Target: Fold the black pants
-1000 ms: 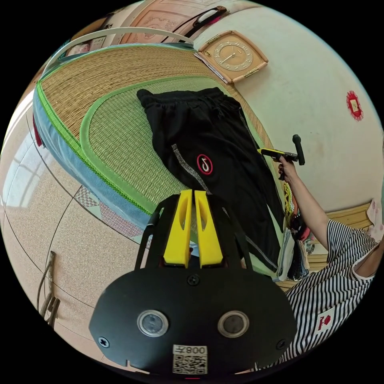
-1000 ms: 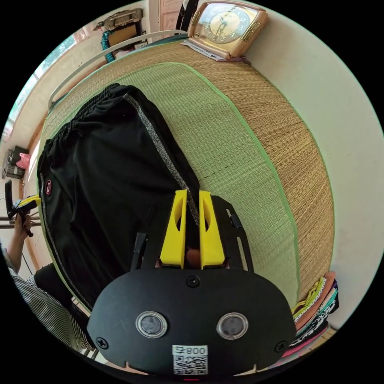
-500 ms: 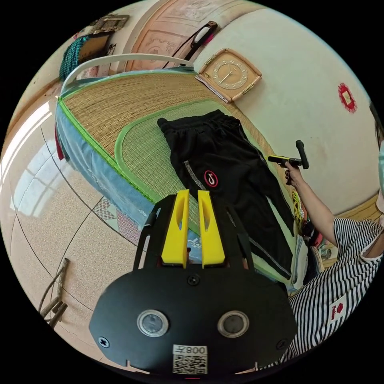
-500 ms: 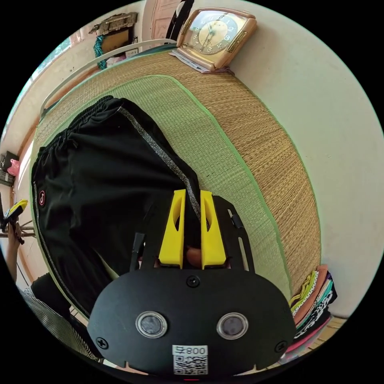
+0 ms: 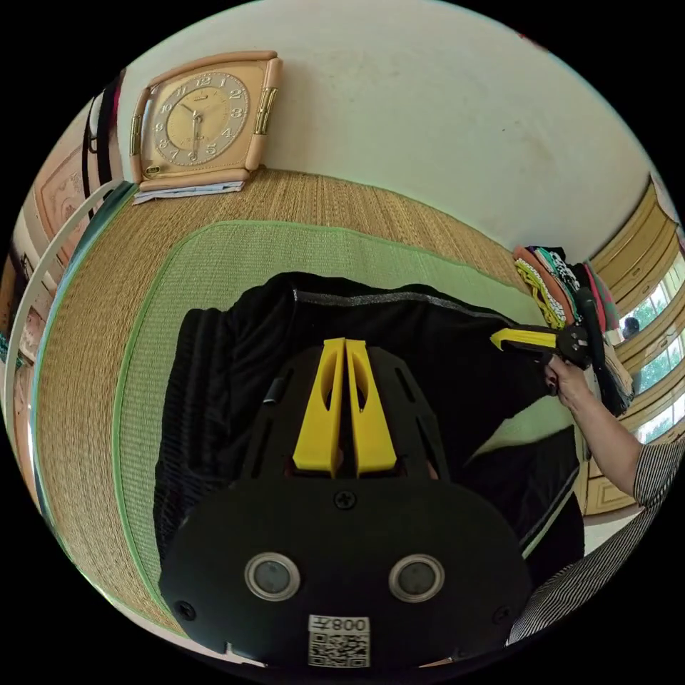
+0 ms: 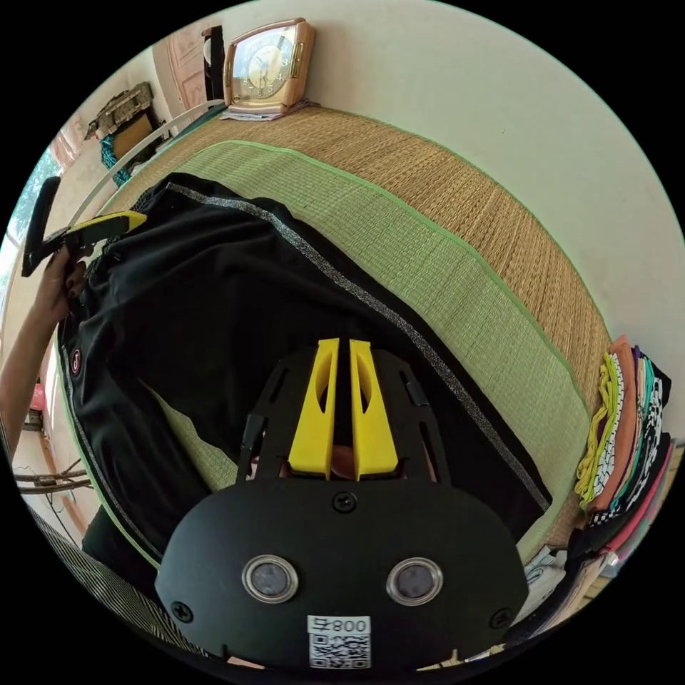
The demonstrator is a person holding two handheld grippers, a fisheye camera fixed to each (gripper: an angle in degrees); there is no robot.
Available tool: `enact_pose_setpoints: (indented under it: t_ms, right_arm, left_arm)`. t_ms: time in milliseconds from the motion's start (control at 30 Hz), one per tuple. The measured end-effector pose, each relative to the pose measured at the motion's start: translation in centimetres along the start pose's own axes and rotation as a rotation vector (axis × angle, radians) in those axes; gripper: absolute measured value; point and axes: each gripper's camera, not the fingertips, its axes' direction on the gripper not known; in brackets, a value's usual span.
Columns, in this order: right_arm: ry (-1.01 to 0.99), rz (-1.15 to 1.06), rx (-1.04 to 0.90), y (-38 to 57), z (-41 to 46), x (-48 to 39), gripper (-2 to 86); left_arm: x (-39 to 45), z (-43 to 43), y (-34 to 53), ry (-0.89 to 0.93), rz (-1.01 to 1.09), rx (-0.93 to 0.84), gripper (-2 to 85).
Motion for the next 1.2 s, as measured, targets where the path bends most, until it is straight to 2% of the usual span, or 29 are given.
enact_pose_setpoints:
  t_ms: [100, 200, 333, 467, 600, 733, 833, 1067, 1200]
  right_arm:
    - [-0.020, 0.024, 0.019, -0.4, -0.5, 1.0, 0.3]
    - [-0.030, 0.027, 0.028, -0.9, -1.1, 1.5, 0.1]
    - [-0.042, 0.085, 0.073, 1.3, -3.7, 3.3, 0.8]
    - [-0.029, 0.193, 0.103, 6.3, -6.6, 7.0, 4.1]
    - [0.086, 0.380, 0.041, 12.8, -8.7, 12.7, 8.0]
    - [0.176, 0.582, -0.013, 17.3, -9.7, 18.4, 8.1]
    - [0.151, 0.661, 0.009, 18.5, -10.2, 21.3, 8.0]
    - [0.144, 0.608, 0.000, 16.9, -9.5, 22.9, 7.1]
    - [0.123, 0.592, 0.017, 16.5, -10.1, 23.3, 3.6]
  left_arm:
    - [1.2, 3.3, -3.8, -0.077, 0.004, -0.105, 0.1]
    - [2.2, 4.0, -5.7, -0.066, -0.047, -0.079, 0.2]
    - [5.4, 3.0, -5.9, -0.051, -0.014, 0.005, 0.2]
    - [12.2, 2.6, -5.8, 0.058, 0.150, 0.042, 0.4]
    - [20.4, 4.6, -8.5, 0.205, 0.322, 0.014, 1.3]
    - [27.4, 7.9, -12.2, 0.256, 0.429, -0.042, 1.4]
    - [32.1, 10.6, -14.9, 0.274, 0.462, -0.083, 1.4]
    - [39.1, 15.7, -18.4, 0.188, 0.490, -0.175, 1.2]
    - [41.2, 16.3, -19.4, 0.156, 0.483, -0.158, 1.1]
